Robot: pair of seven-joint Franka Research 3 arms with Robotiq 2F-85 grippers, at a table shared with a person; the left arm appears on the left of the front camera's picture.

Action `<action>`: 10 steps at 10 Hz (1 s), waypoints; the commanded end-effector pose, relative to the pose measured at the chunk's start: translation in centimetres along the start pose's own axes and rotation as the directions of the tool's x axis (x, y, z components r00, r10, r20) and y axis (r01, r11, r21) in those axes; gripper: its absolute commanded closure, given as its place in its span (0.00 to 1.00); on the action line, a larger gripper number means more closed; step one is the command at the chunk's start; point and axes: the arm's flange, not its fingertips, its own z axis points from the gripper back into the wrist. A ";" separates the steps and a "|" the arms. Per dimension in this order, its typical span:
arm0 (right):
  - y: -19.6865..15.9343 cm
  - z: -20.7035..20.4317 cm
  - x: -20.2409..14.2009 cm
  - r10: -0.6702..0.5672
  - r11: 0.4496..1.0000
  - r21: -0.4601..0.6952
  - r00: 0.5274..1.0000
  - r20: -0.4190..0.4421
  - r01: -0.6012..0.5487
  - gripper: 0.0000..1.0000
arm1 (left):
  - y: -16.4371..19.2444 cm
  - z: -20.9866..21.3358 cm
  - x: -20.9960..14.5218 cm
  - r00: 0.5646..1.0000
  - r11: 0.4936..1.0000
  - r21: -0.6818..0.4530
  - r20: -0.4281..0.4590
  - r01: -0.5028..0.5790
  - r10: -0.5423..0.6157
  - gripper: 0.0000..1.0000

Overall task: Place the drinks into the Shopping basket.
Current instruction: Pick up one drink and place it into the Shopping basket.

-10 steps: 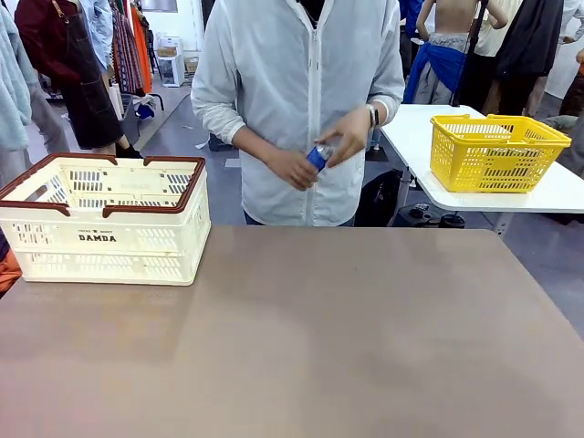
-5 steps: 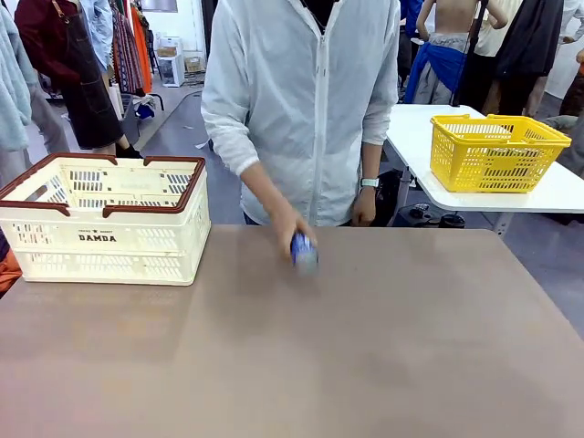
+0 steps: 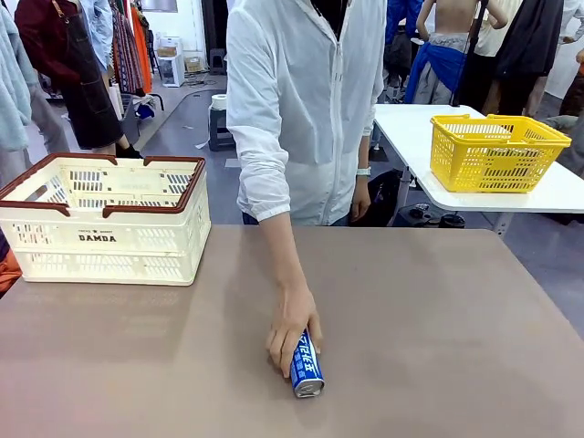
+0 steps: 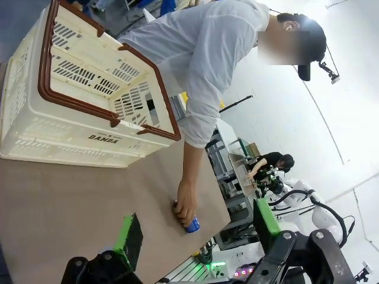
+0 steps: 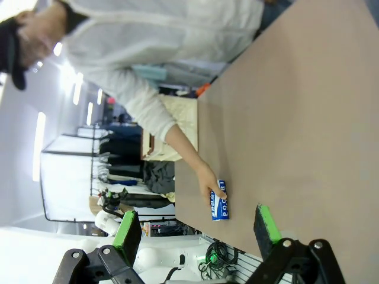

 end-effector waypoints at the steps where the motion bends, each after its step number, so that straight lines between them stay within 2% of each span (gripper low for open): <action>1: 0.1 0.0 0.4 0.023 0.999 0.025 1.000 0.014 -0.023 0.00 | -0.1 0.1 0.3 1.000 1.000 -0.019 0.016 0.021 -0.021 0.00; 6: 0.1 0.0 0.4 0.023 0.999 0.025 1.000 0.014 -0.023 0.00 | 0.0 0.0 0.0 1.000 1.000 0.000 0.000 0.000 0.000 0.00; 7: 0.1 0.0 0.4 0.023 0.999 0.025 1.000 0.014 -0.023 0.00 | -0.8 0.4 1.0 0.996 0.981 0.175 0.021 -0.089 0.086 0.00; 8: 0.1 0.0 0.4 0.023 0.999 0.025 1.000 0.014 -0.023 0.00 | -4.0 -1.5 0.2 0.985 0.967 0.206 -0.053 -0.150 0.164 0.00; 10: 0.1 0.0 0.4 0.023 0.999 0.025 1.000 0.014 -0.023 0.00 | -11.1 -9.9 -4.3 0.950 0.927 0.372 -0.303 0.042 0.079 0.00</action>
